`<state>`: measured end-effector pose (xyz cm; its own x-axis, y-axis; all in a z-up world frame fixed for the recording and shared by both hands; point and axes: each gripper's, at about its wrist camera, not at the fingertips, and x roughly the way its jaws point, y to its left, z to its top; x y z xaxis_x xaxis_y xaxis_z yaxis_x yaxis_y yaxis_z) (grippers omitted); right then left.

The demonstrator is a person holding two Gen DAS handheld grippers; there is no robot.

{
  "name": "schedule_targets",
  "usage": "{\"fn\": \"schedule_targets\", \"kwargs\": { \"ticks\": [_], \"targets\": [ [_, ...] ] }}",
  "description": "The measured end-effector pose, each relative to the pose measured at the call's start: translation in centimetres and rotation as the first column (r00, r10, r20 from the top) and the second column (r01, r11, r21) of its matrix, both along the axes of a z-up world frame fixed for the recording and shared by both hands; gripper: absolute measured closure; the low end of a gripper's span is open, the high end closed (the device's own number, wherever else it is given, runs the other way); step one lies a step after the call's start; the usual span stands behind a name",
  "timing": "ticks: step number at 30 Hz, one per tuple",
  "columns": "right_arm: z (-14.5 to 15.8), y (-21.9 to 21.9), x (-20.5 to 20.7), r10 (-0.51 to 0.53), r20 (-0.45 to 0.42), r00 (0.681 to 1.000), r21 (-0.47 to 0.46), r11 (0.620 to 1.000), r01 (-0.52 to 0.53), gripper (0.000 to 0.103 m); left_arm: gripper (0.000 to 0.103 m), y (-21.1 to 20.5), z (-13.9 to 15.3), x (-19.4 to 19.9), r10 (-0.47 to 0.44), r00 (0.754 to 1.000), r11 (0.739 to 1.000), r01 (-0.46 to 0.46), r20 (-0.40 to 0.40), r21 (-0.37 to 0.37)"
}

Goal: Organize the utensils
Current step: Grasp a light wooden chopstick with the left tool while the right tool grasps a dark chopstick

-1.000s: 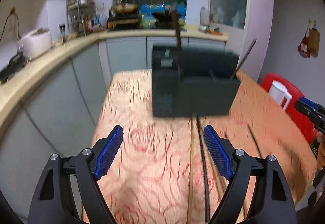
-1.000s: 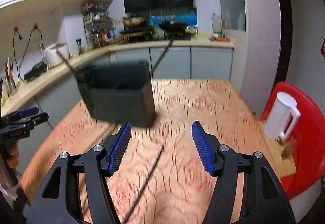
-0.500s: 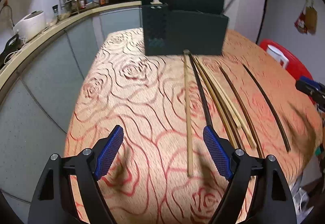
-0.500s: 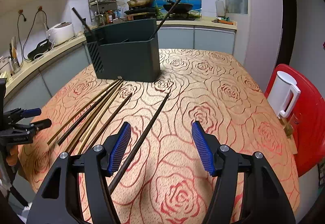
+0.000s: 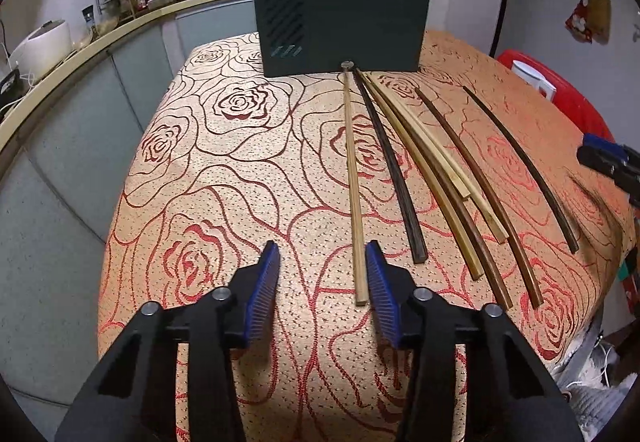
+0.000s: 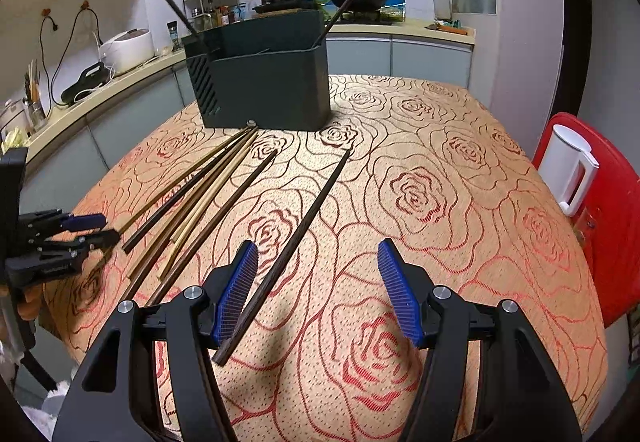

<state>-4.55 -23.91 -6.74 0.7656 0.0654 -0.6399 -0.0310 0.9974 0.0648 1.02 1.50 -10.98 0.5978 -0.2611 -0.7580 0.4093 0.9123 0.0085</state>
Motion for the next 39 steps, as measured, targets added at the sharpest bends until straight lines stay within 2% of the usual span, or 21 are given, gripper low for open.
{"fn": "schedule_targets", "kwargs": {
  "ticks": [2, 4, 9, 15, 18, 24, 27, 34, 39],
  "targets": [
    [-0.3, 0.4, -0.4, 0.007, -0.004, 1.000, -0.007, 1.000, -0.007, 0.043, 0.069, 0.2, 0.1, 0.1, 0.012, 1.000, 1.000, -0.012, -0.001, -0.004],
    [-0.5, 0.9, -0.8, 0.023, -0.009, 1.000, -0.008, 1.000, -0.023, 0.043, 0.070, 0.5, 0.2, 0.3, 0.020, 1.000, 1.000, -0.020, -0.007, -0.018],
    [-1.6, 2.6, -1.9, 0.084, -0.033, 0.996, 0.001, 0.996, -0.084, 0.043, 0.070, 0.3, 0.1, 0.2, 0.018, 1.000, 1.000, -0.018, -0.001, -0.015],
    [-3.5, 3.8, -2.2, 0.099, -0.090, 0.991, -0.038, 0.994, -0.102, 0.043, 0.070, 0.1, 0.1, 0.0, 0.011, 1.000, 1.000, -0.011, 0.009, -0.007],
    [-3.6, 3.8, -2.3, 0.086, -0.074, 0.994, -0.084, 0.992, -0.092, 0.045, 0.070, 0.1, 0.1, 0.0, 0.008, 1.000, 1.000, -0.008, 0.010, -0.006],
    [-3.5, 1.5, -1.9, -0.022, -0.062, 0.998, -0.128, 0.992, 0.014, 0.052, 0.070, 0.1, 0.1, -0.1, 0.008, 1.000, 1.000, -0.008, 0.010, -0.007],
    [-3.5, 0.5, -1.7, -0.052, -0.065, 0.996, -0.117, 0.992, 0.044, 0.055, 0.070, 0.1, 0.1, -0.1, 0.006, 1.000, 1.000, -0.006, 0.010, -0.008],
    [-3.7, 1.7, -2.1, 0.033, -0.057, 0.998, -0.091, 0.995, -0.038, 0.071, 0.070, -0.2, 0.1, -0.3, -0.014, 1.000, 1.000, 0.014, 0.013, -0.013],
    [-3.7, 1.7, -2.0, 0.043, -0.052, 0.998, -0.065, 0.997, -0.047, 0.077, 0.077, -0.2, 0.2, -0.4, -0.026, 1.000, 0.999, 0.027, 0.014, -0.019]
  ]
}}
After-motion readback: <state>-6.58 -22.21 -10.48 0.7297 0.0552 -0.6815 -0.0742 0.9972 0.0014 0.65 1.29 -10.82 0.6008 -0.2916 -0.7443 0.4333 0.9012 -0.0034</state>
